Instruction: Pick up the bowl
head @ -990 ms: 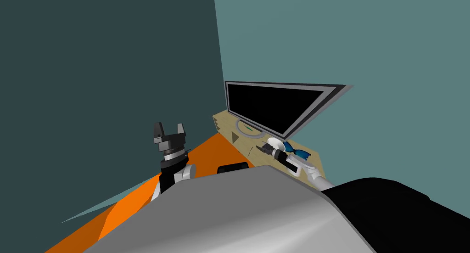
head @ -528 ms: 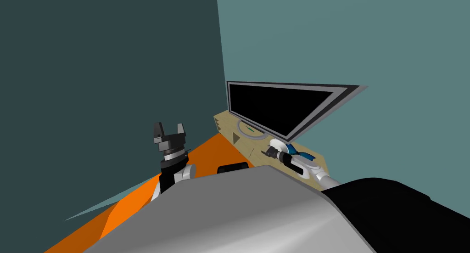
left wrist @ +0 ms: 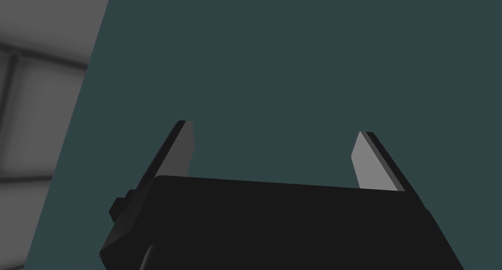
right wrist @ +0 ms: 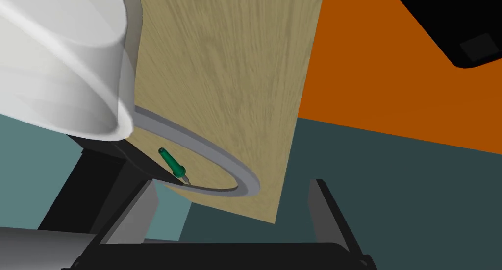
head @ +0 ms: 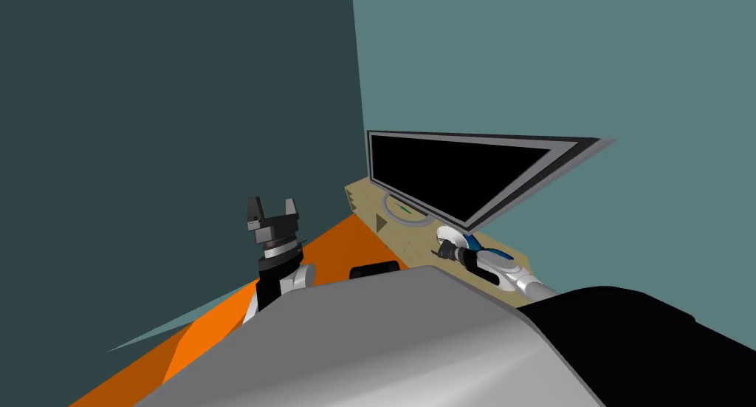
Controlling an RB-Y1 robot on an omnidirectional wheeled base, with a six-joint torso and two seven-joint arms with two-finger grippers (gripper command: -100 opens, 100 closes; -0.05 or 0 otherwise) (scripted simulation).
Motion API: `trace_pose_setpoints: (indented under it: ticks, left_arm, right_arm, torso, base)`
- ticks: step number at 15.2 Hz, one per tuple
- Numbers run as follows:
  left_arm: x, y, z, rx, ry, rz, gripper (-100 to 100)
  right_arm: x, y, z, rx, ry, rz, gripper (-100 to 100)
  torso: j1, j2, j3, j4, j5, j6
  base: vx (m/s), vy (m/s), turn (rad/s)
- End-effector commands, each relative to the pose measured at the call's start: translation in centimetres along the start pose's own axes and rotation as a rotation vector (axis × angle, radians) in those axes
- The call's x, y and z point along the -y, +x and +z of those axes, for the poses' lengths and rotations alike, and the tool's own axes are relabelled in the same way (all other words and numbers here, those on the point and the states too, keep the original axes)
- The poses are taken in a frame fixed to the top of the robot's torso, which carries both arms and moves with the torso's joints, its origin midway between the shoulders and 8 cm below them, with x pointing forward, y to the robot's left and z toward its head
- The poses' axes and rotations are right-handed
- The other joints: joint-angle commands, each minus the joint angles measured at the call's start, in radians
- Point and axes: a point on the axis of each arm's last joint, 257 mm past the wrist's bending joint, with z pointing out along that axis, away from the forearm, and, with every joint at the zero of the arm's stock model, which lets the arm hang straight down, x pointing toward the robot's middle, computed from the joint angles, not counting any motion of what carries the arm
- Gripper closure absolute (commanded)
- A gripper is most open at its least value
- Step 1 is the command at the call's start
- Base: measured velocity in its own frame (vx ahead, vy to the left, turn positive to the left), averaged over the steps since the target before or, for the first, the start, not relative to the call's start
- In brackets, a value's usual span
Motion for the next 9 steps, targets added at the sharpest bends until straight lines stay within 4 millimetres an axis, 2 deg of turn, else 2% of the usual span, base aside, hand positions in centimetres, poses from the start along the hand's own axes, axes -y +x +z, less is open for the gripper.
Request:
trace_pose_setpoints:
  ticks: [1, 2, 4, 5, 9]
  left_arm:
    - [0.0, 0.0, 0.0, 0.000, 0.000, 0.000, 0]
    - [0.0, 0.0, 0.0, 0.000, 0.000, 0.000, 0]
    - [0.0, 0.0, 0.0, 0.000, 0.000, 0.000, 0]
    - [0.0, 0.0, 0.0, 0.000, 0.000, 0.000, 0]
    - [0.0, 0.0, 0.0, 0.000, 0.000, 0.000, 0]
  right_arm:
    - [1.3, 2.4, -0.7, -0.065, 0.010, -0.063, -100]
    - [1.3, 2.4, -0.7, -0.065, 0.010, -0.063, -100]
    - [2.8, 5.3, -1.7, -0.147, 0.019, -0.143, -100]
    - [2.8, 5.3, -1.7, -0.147, 0.019, -0.143, -100]
    - [5.0, 9.7, -3.9, -0.270, 0.020, -0.258, -100]
  torso:
    - [0.000, 0.000, 0.000, 0.000, 0.000, 0.000]
    - [0.000, 0.000, 0.000, 0.000, 0.000, 0.000]
    - [0.000, 0.000, 0.000, 0.000, 0.000, 0.000]
    - [0.000, 0.000, 0.000, 0.000, 0.000, 0.000]
    - [0.000, 0.001, 0.000, 0.000, 0.000, 0.000]
  base:
    - [0.025, 0.012, 0.019]
    - [0.022, 0.009, 0.018]
    - [0.022, 0.007, 0.022]
    - [0.020, 0.007, 0.011]
    - [0.017, 0.008, 0.019]
